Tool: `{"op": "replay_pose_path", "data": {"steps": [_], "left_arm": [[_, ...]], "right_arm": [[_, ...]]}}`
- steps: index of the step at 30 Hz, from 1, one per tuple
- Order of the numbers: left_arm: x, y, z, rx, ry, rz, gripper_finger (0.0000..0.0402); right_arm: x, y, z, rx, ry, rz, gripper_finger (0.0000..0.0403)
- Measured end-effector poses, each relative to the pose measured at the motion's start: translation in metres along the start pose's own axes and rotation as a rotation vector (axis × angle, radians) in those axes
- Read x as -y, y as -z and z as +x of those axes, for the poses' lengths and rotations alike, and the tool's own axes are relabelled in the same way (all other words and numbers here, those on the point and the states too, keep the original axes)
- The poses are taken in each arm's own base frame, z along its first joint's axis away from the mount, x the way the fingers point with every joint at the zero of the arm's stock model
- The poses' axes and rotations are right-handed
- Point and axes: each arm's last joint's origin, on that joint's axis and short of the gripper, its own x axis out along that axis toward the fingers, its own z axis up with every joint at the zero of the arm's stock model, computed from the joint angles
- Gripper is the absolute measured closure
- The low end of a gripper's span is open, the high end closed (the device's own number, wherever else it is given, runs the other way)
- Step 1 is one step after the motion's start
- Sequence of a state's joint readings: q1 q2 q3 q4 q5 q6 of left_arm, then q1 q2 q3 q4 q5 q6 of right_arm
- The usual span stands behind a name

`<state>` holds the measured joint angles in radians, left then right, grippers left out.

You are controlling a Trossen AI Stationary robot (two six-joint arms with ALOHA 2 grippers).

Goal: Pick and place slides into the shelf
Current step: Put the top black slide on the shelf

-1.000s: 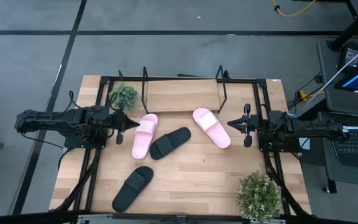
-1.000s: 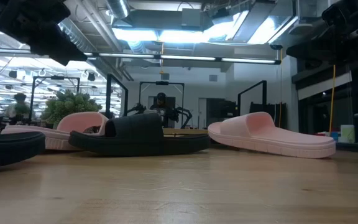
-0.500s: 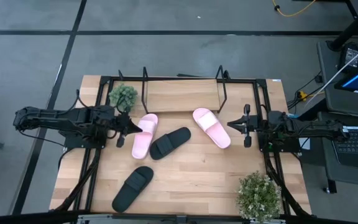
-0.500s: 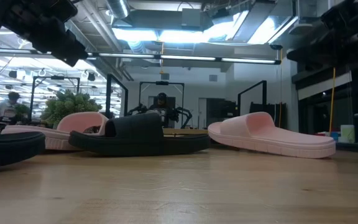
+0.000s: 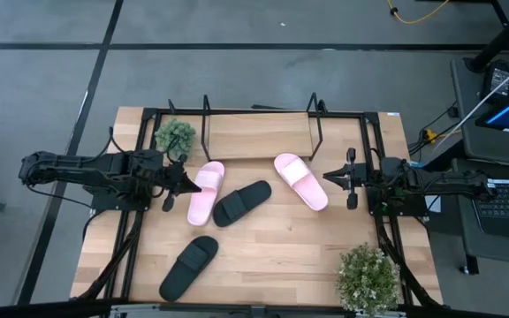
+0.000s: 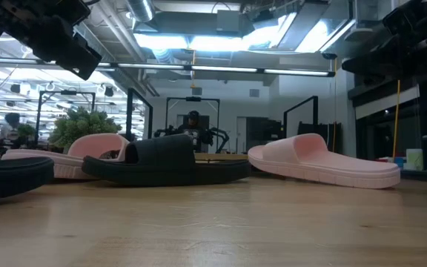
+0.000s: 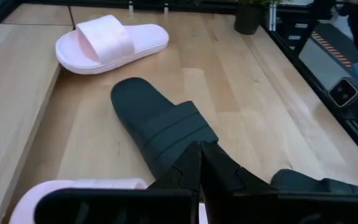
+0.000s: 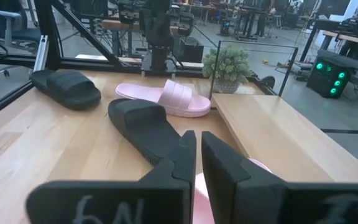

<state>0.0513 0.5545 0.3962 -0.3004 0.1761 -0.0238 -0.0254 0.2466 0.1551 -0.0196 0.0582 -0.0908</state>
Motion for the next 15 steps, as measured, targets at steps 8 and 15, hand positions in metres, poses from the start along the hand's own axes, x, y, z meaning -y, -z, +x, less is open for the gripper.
{"op": "replay_pose_path", "data": {"steps": [8, 15], "left_arm": [[0.0009, 0.0004, 0.0014, -0.009, 0.039, -0.001, 0.0401], [0.0015, 0.0009, 0.0017, -0.014, 0.062, 0.017, 0.0401]], "right_arm": [[0.0000, 0.0000, 0.0000, 0.000, 0.000, 0.004, 0.0373], [0.0001, -0.0014, 0.0000, 0.014, 0.001, 0.004, 0.0373]]}}
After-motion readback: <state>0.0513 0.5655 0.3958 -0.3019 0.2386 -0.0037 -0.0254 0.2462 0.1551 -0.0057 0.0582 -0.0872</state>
